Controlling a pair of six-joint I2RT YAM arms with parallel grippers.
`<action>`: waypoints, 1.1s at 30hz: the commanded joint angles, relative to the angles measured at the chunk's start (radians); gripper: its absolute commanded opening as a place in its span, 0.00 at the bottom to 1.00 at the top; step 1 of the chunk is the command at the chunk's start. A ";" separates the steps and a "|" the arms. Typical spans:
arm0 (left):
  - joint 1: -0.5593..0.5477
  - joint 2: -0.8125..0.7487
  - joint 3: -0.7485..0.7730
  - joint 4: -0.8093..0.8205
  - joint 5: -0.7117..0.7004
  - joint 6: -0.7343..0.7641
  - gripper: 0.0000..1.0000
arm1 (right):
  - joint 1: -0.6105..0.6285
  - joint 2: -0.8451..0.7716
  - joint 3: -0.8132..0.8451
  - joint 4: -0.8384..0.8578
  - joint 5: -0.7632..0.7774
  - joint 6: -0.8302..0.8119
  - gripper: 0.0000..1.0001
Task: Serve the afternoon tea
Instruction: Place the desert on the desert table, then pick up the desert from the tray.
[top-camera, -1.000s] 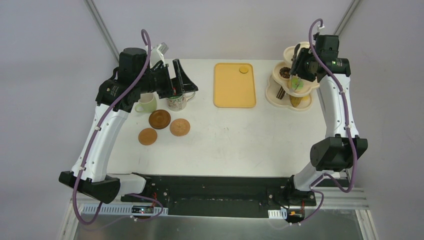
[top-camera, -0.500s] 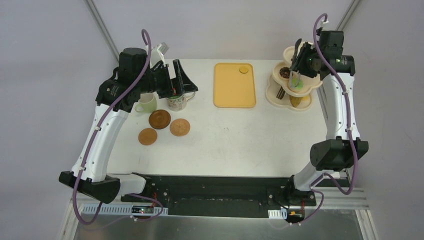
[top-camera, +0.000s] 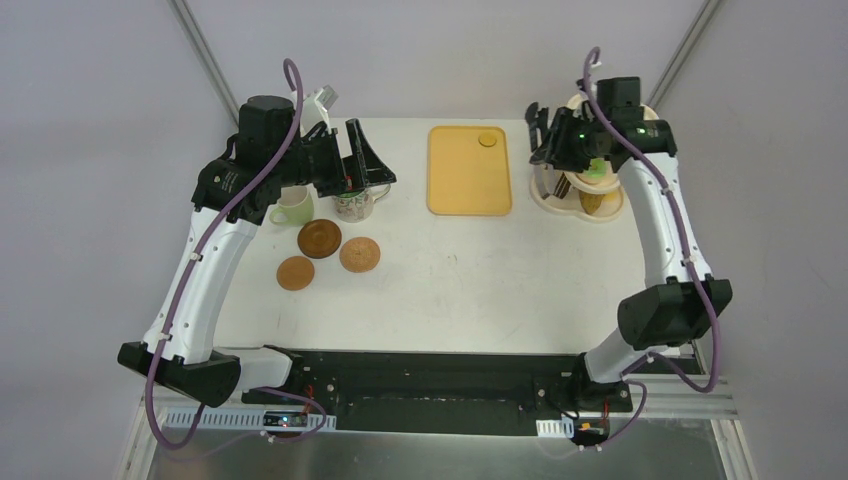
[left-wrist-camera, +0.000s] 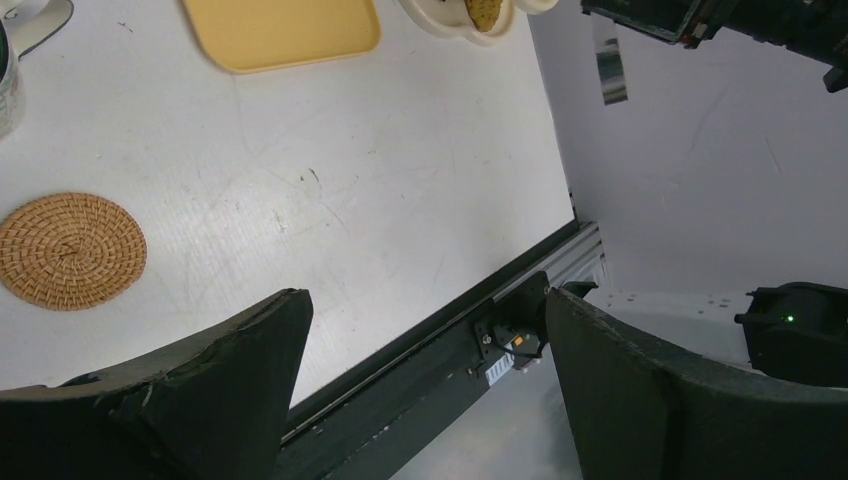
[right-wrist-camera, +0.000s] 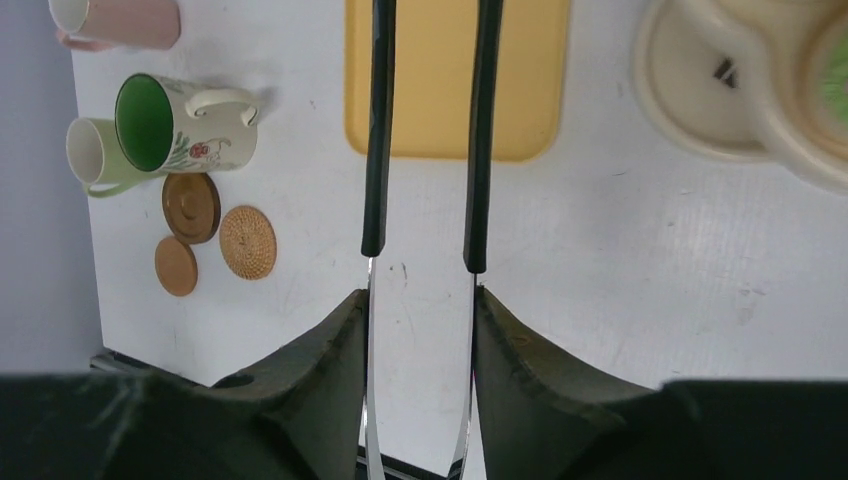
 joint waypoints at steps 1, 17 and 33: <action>-0.007 -0.013 -0.002 0.028 0.006 -0.011 0.91 | 0.117 0.088 0.049 0.005 0.067 0.046 0.41; -0.001 -0.074 -0.038 0.009 -0.094 -0.013 0.91 | 0.228 0.595 0.375 0.029 0.262 0.137 0.49; 0.000 -0.061 -0.008 -0.041 -0.118 -0.014 0.90 | 0.187 0.775 0.473 0.108 0.252 0.115 0.51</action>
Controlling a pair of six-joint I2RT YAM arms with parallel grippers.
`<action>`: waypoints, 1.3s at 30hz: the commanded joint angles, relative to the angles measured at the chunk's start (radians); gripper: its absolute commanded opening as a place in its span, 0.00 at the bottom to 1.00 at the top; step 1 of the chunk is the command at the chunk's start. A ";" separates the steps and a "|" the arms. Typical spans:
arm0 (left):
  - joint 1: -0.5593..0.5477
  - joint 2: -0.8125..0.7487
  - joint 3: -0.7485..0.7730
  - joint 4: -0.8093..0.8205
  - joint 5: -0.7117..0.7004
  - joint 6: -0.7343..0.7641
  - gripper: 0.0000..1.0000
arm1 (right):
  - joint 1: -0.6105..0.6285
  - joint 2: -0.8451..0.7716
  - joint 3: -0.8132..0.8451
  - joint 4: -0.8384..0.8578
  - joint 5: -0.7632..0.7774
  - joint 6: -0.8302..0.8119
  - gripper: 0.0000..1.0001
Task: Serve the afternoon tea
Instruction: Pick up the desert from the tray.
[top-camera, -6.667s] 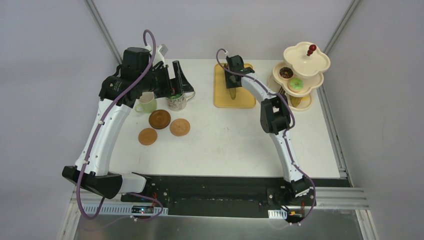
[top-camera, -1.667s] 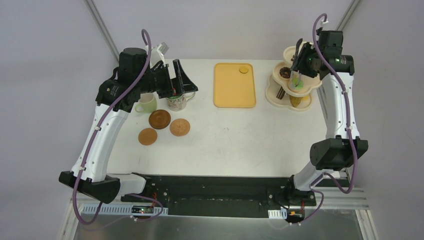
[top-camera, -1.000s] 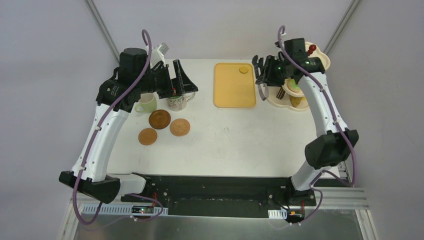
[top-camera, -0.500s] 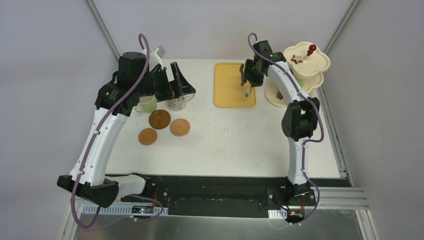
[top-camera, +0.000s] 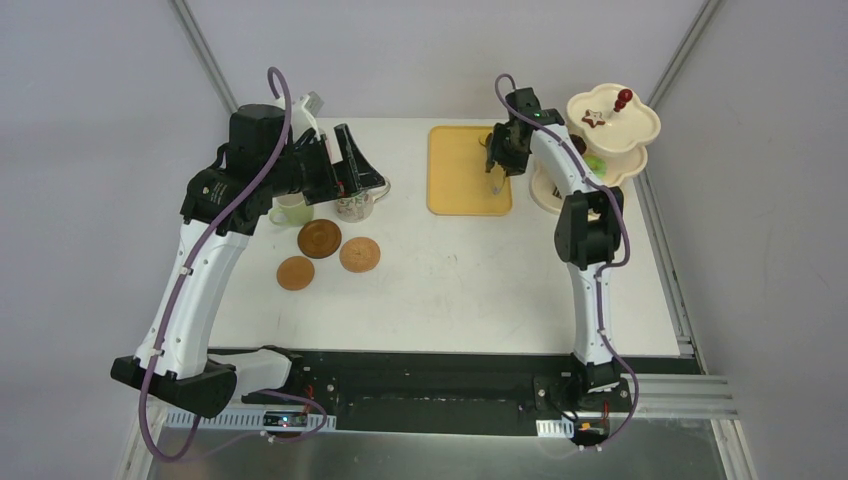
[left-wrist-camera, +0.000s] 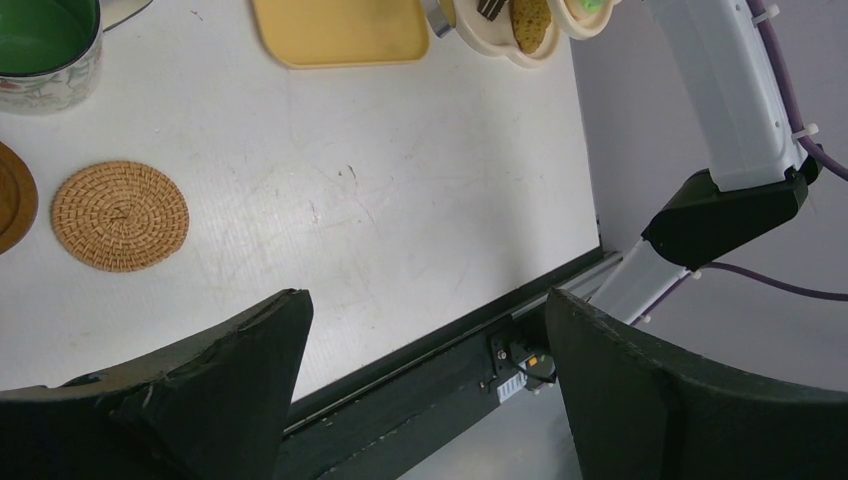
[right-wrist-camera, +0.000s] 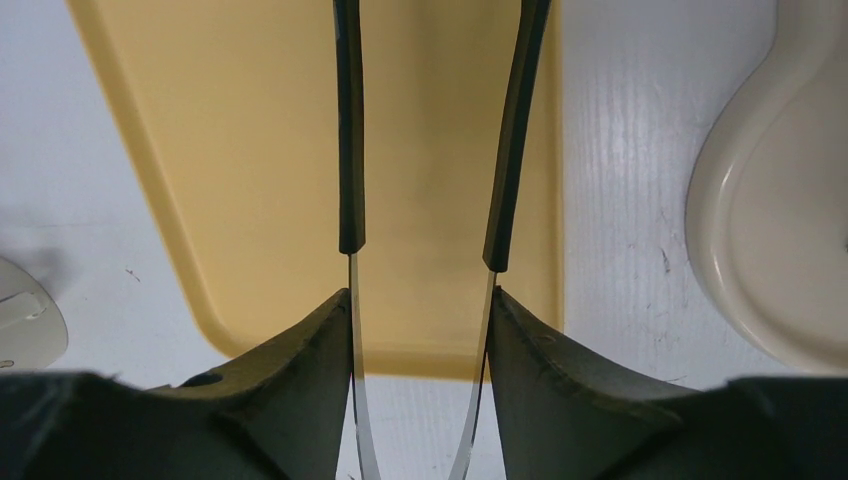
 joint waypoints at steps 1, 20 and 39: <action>-0.001 -0.005 0.005 0.020 -0.002 0.004 0.90 | -0.010 0.006 0.039 0.060 -0.014 0.006 0.51; 0.002 0.045 0.079 -0.049 -0.008 0.090 0.91 | -0.011 0.129 0.144 0.148 -0.029 -0.001 0.55; 0.019 0.043 0.081 -0.061 -0.004 0.117 0.92 | 0.037 0.179 0.167 0.135 0.133 -0.226 0.58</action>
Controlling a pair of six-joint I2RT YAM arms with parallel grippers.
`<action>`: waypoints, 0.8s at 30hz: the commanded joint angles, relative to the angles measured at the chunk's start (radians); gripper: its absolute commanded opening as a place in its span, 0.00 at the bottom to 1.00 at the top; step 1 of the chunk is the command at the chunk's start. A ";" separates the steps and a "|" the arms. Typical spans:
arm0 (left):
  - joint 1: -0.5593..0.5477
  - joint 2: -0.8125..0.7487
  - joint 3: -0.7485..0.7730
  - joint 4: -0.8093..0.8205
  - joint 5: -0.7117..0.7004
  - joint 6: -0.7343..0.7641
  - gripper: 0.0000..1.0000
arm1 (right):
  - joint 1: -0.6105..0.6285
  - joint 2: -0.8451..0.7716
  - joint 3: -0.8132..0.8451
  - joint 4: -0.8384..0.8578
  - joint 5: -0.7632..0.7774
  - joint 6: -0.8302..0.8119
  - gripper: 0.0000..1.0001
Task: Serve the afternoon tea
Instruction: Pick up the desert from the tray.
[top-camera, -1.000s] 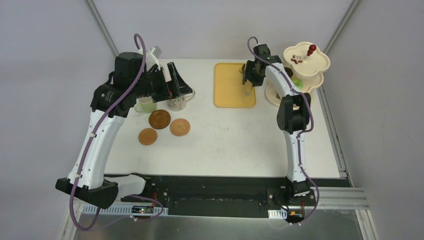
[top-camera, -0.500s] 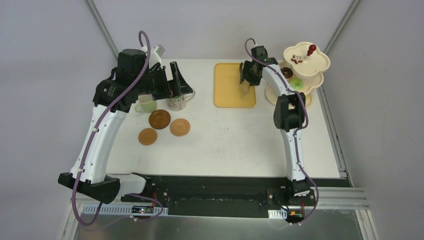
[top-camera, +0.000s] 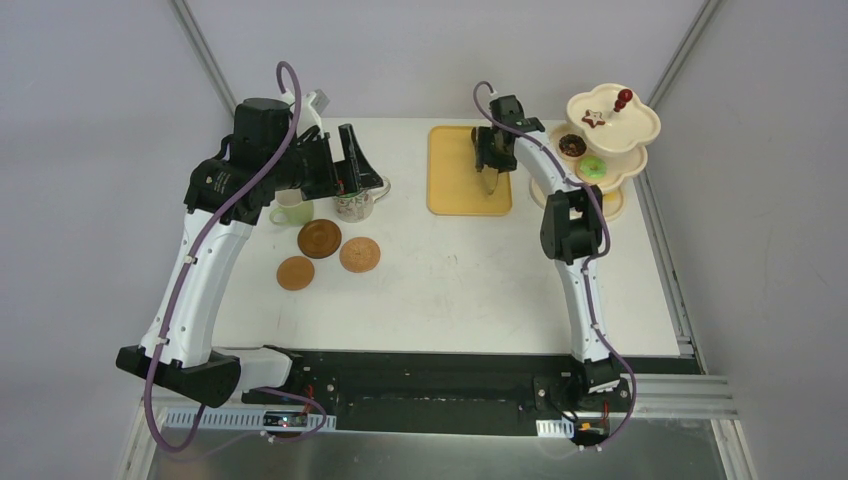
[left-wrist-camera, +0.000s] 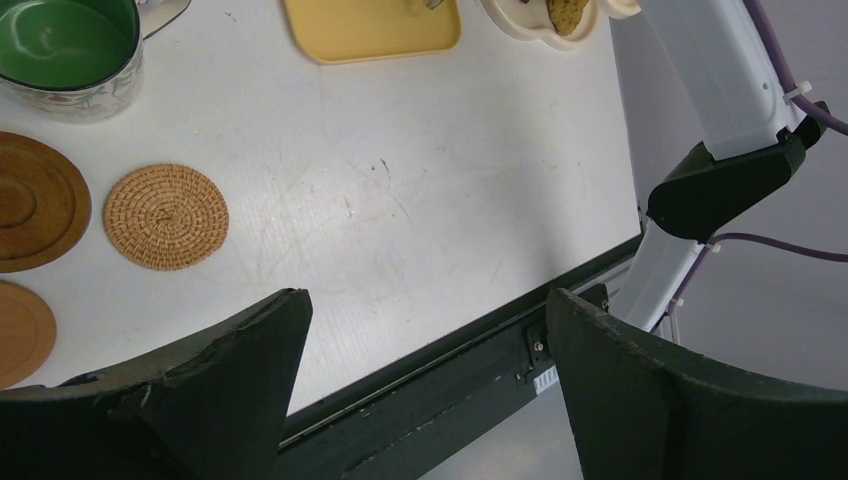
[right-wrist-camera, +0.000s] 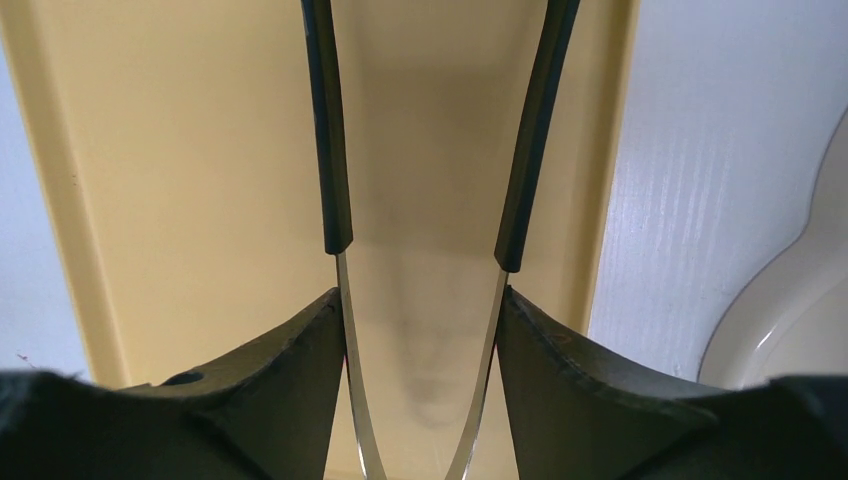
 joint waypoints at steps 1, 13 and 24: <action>0.011 -0.007 0.028 -0.009 0.011 0.023 0.92 | 0.015 0.020 0.060 0.006 0.078 -0.090 0.58; 0.023 0.000 0.028 -0.024 0.024 0.038 0.91 | 0.027 0.053 0.080 0.010 0.176 -0.148 0.55; 0.032 -0.002 0.027 -0.032 0.026 0.045 0.92 | 0.026 0.059 0.078 0.038 0.133 -0.125 0.29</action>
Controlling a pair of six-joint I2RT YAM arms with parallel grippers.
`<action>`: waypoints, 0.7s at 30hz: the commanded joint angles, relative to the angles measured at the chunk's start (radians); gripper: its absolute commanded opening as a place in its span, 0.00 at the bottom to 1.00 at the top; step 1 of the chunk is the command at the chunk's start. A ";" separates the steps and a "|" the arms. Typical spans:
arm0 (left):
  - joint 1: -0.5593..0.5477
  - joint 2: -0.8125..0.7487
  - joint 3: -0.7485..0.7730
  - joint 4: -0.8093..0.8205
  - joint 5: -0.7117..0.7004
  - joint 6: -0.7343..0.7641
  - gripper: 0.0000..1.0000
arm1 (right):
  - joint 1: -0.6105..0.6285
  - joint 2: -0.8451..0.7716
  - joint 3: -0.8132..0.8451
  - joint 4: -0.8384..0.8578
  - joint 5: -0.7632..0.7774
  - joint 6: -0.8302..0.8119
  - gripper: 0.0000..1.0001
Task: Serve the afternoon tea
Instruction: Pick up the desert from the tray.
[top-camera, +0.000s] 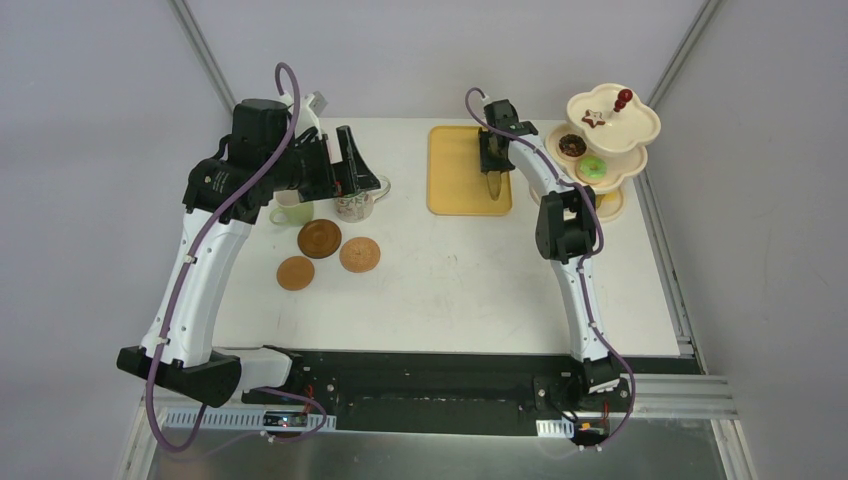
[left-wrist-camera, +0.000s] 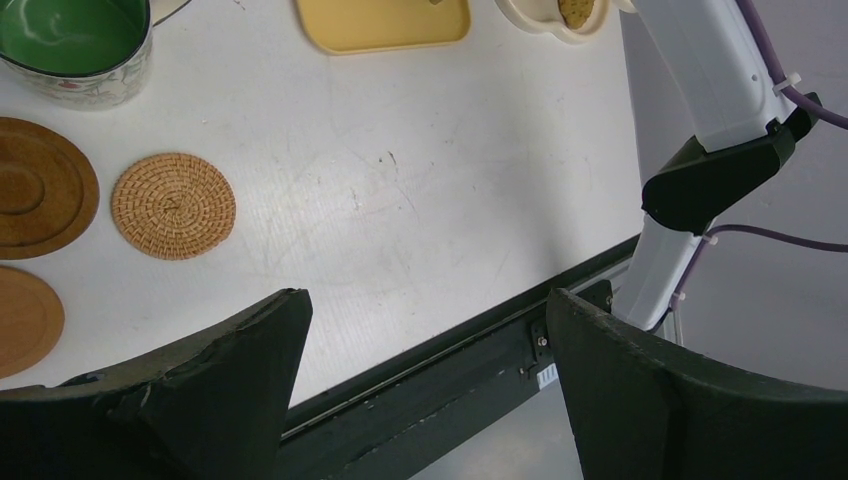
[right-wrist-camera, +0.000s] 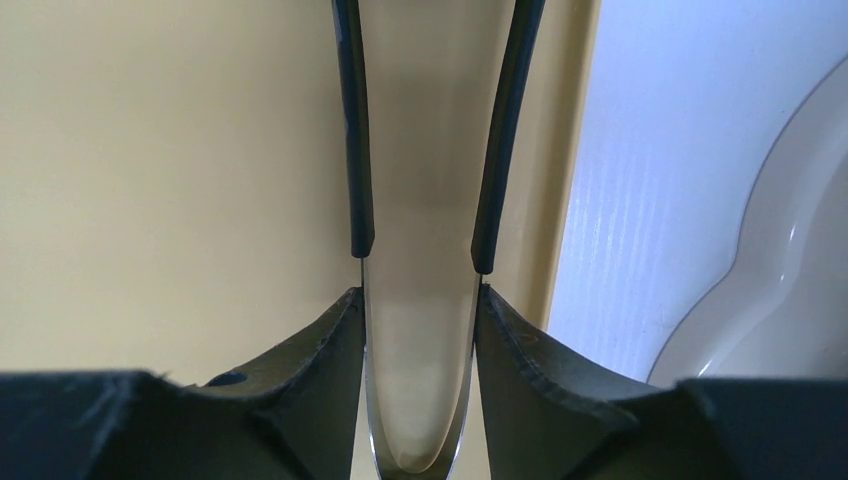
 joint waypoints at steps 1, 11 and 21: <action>0.013 -0.004 0.026 -0.009 0.018 0.034 0.92 | 0.006 -0.001 0.043 0.030 -0.003 0.008 0.26; 0.016 -0.006 0.015 0.004 0.017 0.025 0.92 | 0.003 -0.147 -0.033 0.093 -0.052 0.033 0.06; 0.017 -0.016 0.005 0.006 0.016 0.025 0.92 | -0.003 -0.268 -0.161 0.104 -0.150 0.098 0.00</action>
